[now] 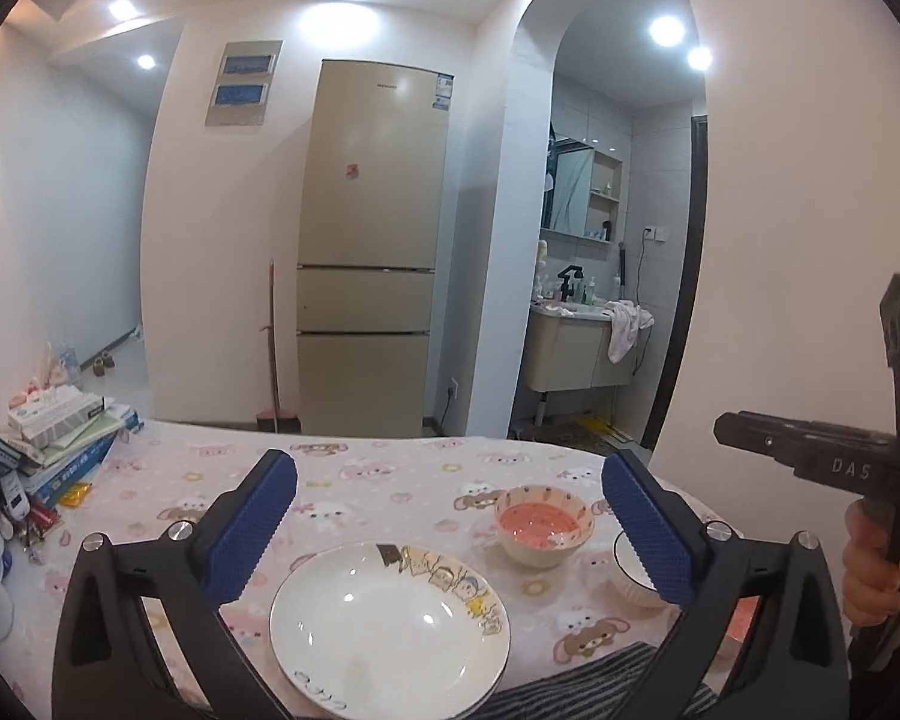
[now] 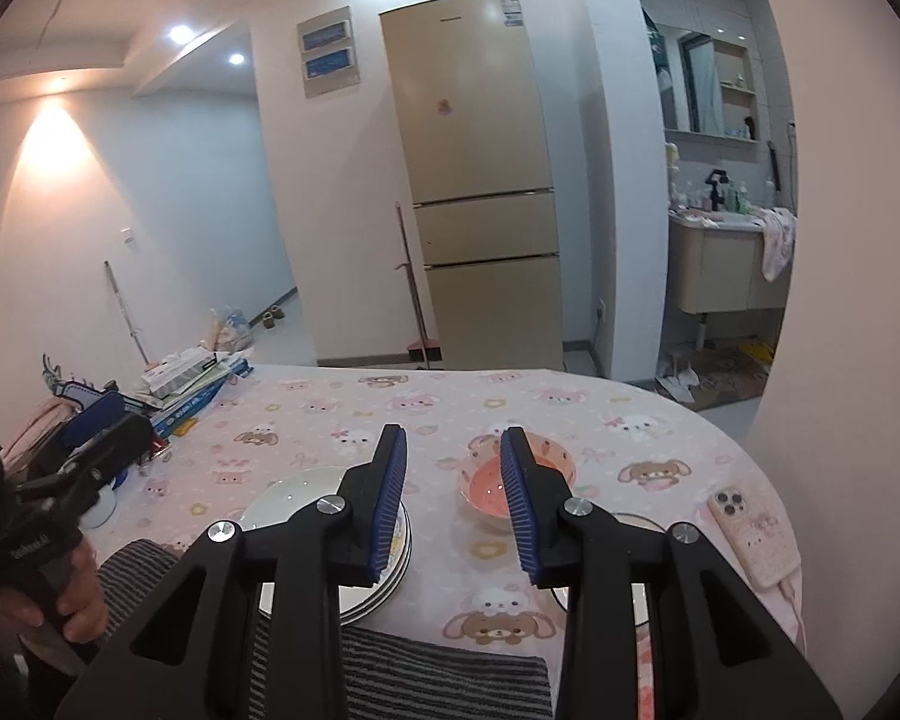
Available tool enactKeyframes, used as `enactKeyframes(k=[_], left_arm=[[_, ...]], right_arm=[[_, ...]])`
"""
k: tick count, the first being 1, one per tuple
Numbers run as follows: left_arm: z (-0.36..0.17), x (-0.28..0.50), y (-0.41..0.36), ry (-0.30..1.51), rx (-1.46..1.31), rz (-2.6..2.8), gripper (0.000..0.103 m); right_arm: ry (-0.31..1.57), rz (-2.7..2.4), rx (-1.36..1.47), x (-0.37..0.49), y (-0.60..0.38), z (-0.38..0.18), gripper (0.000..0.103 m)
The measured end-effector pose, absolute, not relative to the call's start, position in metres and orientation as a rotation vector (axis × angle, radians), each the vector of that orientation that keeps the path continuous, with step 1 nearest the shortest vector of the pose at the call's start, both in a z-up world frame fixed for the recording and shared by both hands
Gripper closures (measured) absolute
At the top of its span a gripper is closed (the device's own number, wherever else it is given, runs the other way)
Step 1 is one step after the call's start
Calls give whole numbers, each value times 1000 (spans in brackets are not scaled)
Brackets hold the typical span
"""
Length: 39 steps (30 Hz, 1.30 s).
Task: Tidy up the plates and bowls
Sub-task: 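Open both grippers and lift them away from the plate stack, then move both grippers to the pink strawberry bowl and grip its rim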
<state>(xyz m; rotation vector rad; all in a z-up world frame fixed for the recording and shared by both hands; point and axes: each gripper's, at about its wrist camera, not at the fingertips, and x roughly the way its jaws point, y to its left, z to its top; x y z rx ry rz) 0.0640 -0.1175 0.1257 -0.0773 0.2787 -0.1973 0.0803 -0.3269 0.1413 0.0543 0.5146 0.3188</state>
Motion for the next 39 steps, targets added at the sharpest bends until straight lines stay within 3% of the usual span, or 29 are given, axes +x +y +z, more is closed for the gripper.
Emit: enactKeyframes(k=[10, 14, 19, 21, 24, 30, 36, 39], left_arm=[[109, 125, -162, 456, -102, -306, 0], [94, 184, -193, 604, -38, -304, 1], [56, 239, -201, 817, -77, -273, 17], [32, 259, -201, 922, -148, -304, 33], [15, 278, -208, 975, -124, -285, 42], [-7, 317, -224, 1054, -94, -279, 53], [-34, 344, -230, 1187, -145, -322, 70], [-46, 350, -234, 1215, -118, -317, 72]], right_arm=[[716, 270, 93, 146, -365, 103, 71], [797, 235, 104, 181, -374, 86, 71], [957, 220, 103, 236, -376, 48, 71], [1026, 217, 126, 255, -379, 28, 71], [1103, 200, 126, 278, -383, 1, 72], [1184, 214, 115, 304, -379, -25, 77], [1240, 238, 110, 319, -371, -40, 89], [1268, 243, 121, 324, -369, -45, 95]])
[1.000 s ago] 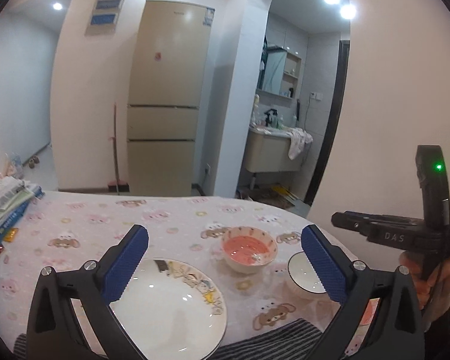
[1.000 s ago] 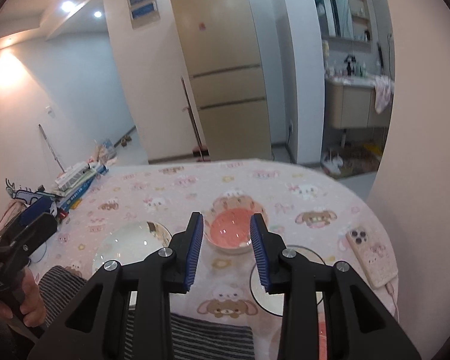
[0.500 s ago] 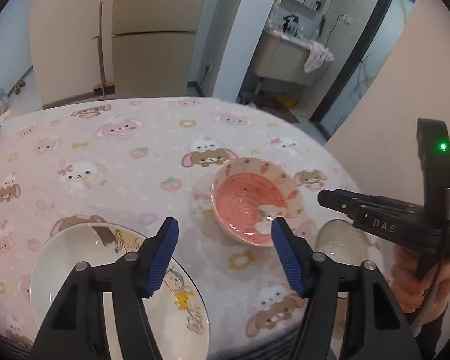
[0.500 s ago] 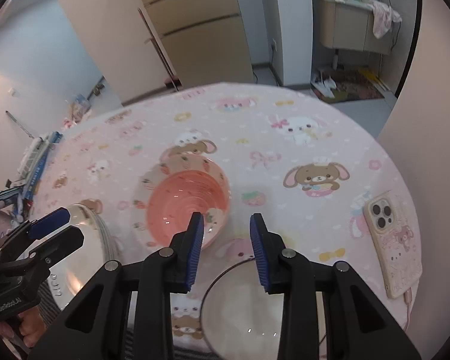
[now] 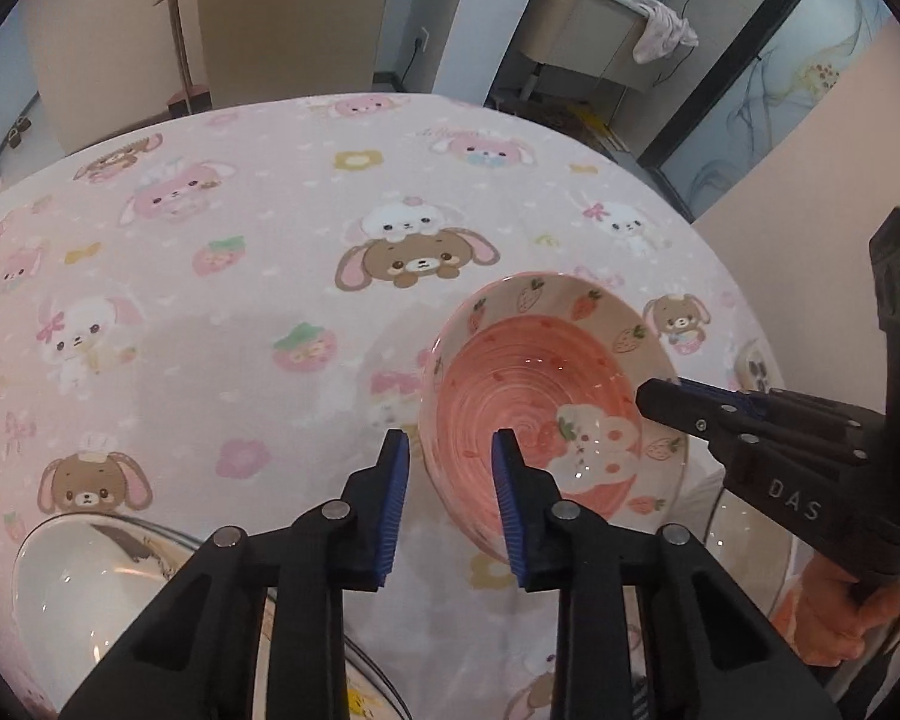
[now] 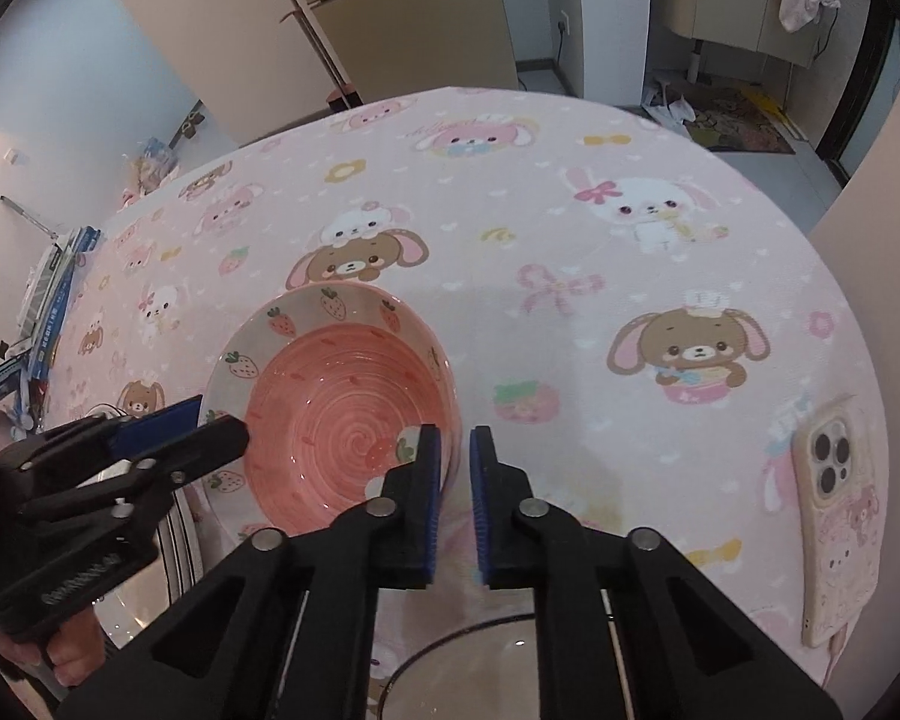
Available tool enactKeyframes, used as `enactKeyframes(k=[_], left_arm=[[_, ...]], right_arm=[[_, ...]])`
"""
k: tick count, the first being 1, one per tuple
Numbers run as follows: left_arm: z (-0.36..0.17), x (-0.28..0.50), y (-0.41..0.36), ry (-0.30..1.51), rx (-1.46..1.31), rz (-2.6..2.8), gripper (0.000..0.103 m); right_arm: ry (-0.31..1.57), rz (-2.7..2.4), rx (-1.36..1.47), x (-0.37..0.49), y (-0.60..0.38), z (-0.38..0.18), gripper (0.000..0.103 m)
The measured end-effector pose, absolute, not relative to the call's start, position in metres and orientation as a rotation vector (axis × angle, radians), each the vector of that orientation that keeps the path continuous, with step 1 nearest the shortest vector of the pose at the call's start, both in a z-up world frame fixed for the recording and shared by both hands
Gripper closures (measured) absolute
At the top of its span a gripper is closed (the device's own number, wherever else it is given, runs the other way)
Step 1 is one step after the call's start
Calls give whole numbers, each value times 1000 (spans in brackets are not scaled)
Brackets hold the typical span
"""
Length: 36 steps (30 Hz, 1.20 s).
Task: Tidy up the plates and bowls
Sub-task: 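Move both grippers to the pink strawberry bowl and grip its rim, then lift the pink strawberry bowl off the table with both grippers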
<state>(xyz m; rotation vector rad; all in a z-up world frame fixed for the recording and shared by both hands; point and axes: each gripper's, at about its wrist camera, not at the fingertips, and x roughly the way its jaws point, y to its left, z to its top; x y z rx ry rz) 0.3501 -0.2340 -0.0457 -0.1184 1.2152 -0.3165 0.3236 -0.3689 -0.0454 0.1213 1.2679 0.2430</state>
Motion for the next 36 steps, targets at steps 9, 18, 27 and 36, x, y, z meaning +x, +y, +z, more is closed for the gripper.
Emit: enactKeyframes(k=[9, 18, 27, 36], left_arm=[[-78, 362, -241, 1300, -156, -310, 87], [-78, 362, -248, 1300, -94, -264, 90], [-32, 345, -234, 1213, -123, -266, 90], [25, 306, -227, 1124, -136, -264, 90]], right_arm=[[1294, 203, 76, 332, -355, -59, 96], [1379, 249, 192, 346, -363, -76, 96], [1313, 270, 186, 334, -356, -34, 96], [1212, 294, 139, 302, -344, 24, 96]])
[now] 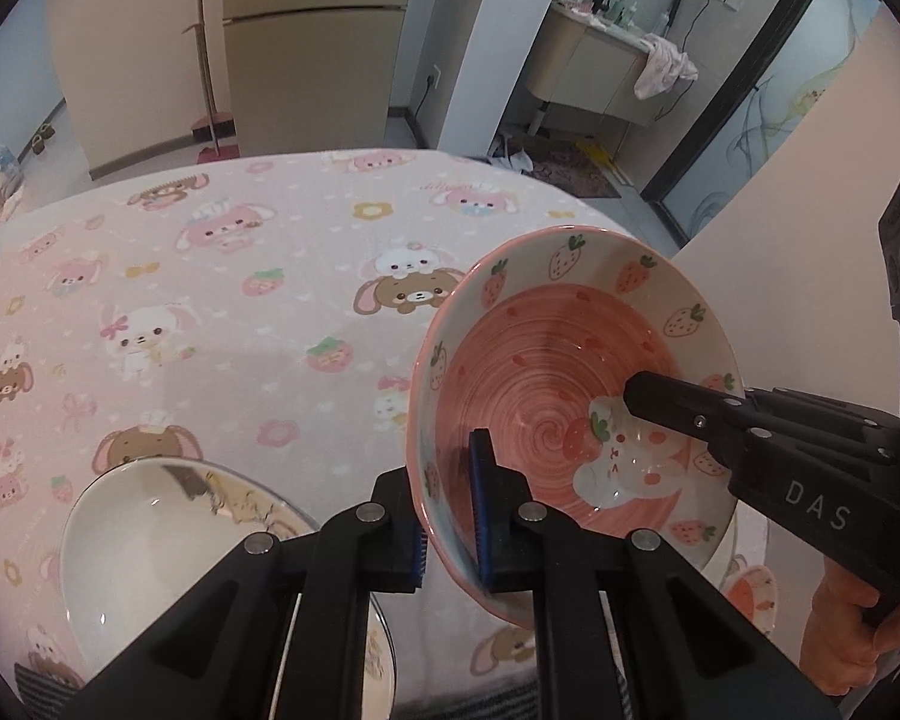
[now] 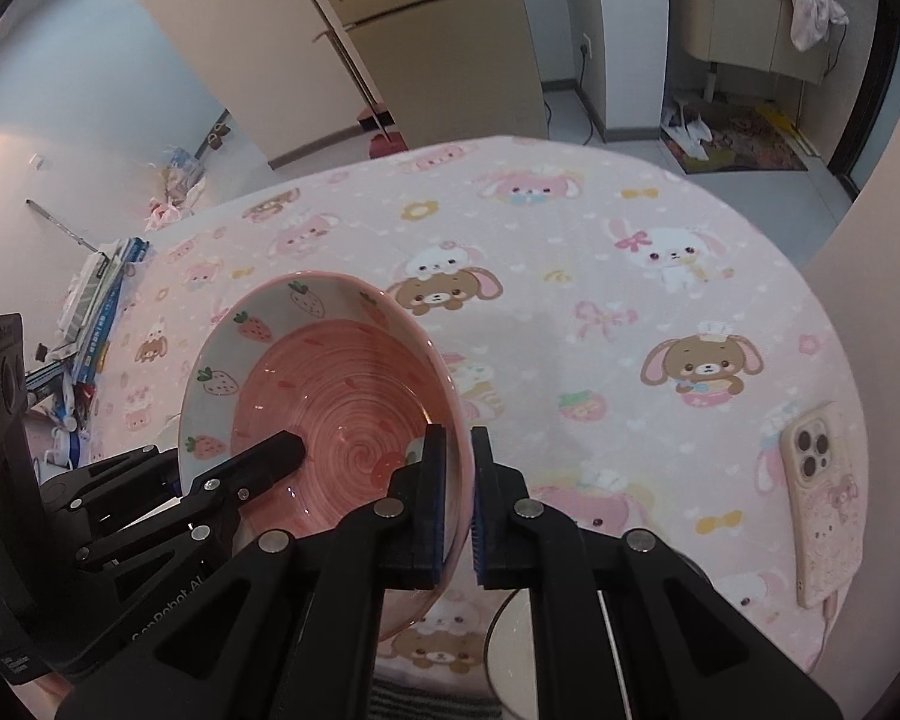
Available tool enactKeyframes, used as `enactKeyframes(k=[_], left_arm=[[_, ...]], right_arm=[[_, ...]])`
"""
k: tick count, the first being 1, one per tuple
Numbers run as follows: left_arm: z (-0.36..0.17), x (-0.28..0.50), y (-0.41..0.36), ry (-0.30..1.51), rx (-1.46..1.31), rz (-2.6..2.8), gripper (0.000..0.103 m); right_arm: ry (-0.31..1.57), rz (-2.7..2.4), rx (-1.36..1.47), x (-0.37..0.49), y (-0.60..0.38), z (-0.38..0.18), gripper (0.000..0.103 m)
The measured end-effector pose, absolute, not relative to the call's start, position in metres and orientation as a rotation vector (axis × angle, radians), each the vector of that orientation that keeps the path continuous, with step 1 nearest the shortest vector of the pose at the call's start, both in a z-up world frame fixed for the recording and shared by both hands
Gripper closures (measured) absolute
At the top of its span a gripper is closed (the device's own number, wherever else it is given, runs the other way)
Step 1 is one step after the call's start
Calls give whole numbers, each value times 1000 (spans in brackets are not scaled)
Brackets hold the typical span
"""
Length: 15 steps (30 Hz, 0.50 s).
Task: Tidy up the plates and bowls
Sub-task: 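Lift the pink strawberry bowl off the table with both grippers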
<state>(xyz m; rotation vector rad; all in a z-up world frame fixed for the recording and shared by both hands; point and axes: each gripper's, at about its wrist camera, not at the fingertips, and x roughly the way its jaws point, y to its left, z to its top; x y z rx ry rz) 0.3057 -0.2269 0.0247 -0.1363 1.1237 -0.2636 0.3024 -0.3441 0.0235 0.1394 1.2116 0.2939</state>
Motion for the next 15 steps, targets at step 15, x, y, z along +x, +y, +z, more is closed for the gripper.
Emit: enactKeyframes(k=[15], left_arm=[[88, 212, -231, 1010, -190, -337, 90]], right_arm=[[1091, 309, 99, 208, -357, 91, 96]])
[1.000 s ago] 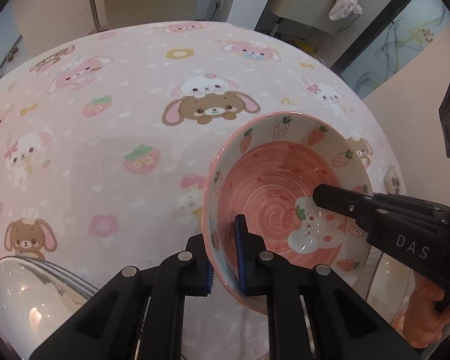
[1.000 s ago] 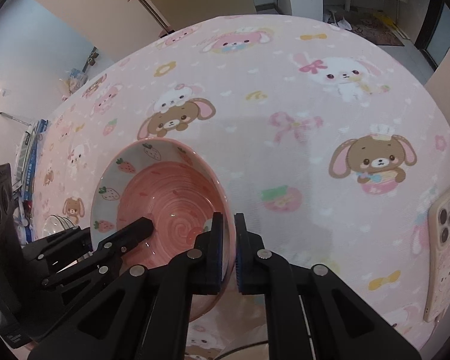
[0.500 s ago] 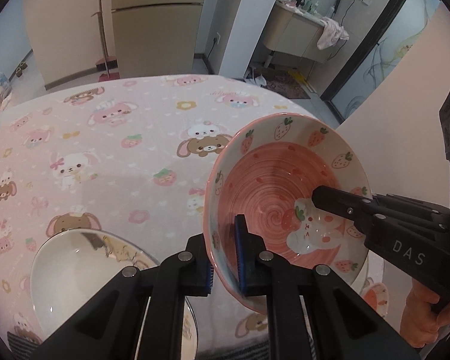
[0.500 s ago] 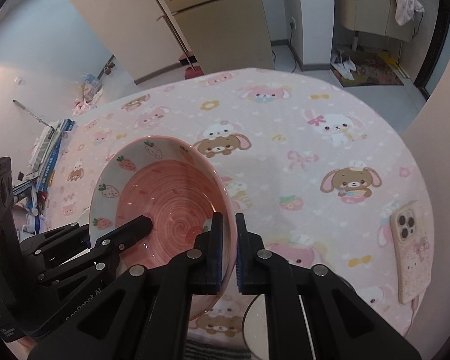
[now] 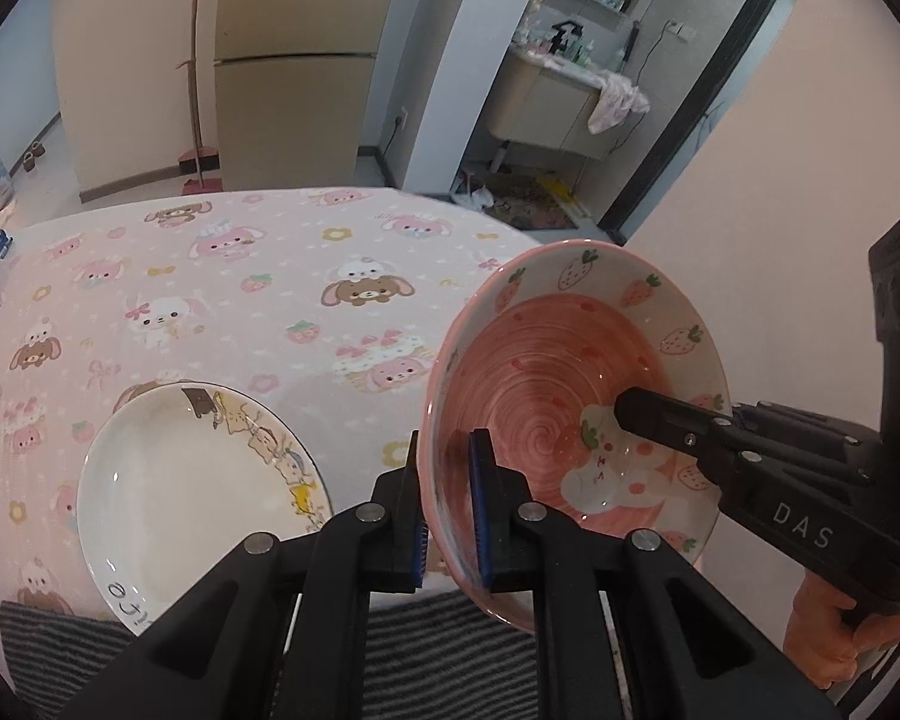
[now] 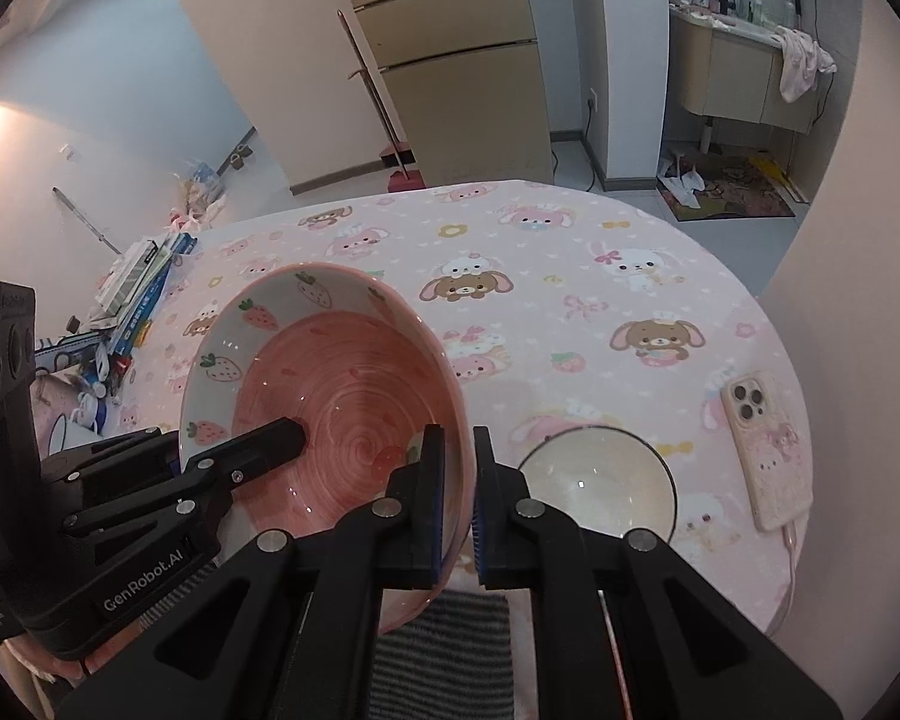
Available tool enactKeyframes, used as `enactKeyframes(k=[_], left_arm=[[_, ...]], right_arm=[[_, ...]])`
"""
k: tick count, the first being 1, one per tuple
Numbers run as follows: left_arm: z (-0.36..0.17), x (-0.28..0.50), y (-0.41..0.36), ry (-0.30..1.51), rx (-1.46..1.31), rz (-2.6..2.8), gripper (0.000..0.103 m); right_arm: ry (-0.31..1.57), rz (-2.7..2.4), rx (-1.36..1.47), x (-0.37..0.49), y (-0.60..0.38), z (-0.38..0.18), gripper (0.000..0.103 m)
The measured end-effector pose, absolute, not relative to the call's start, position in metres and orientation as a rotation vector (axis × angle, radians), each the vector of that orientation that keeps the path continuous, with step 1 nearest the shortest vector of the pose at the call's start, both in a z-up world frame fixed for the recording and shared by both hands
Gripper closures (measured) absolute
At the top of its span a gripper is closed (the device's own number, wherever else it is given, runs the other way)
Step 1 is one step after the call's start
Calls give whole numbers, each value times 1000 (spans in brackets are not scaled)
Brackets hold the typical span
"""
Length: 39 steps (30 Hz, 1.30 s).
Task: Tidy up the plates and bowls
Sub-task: 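Lift the pink strawberry bowl off the table with both grippers, then carry the pink bowl over the other pink bowl and lower it inside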
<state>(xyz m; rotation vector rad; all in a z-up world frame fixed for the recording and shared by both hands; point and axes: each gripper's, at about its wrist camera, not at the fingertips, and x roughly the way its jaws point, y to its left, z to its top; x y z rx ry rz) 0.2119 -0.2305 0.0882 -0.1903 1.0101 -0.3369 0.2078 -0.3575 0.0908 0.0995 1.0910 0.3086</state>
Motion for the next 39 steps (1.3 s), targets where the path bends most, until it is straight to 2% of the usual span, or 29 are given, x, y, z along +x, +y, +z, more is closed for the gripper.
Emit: enactKeyframes(k=[4, 16, 21, 28, 39], left_arm=[[89, 178, -234, 950, -206, -362, 90], [73, 133, -278, 957, -147, -440, 90], [55, 132, -306, 944, -134, -505, 90], [22, 137, -341, 1029, -118, -591, 90], [-18, 131, -384, 1076, -74, -628, 90]], right_arm=[[1045, 313, 133, 177, -369, 95, 96], [1084, 267, 160, 122, -407, 77, 97], [1097, 192, 134, 107, -428, 70, 97], [1173, 95, 164, 95, -465, 39, 97], [1175, 25, 220, 80, -504, 5, 97]])
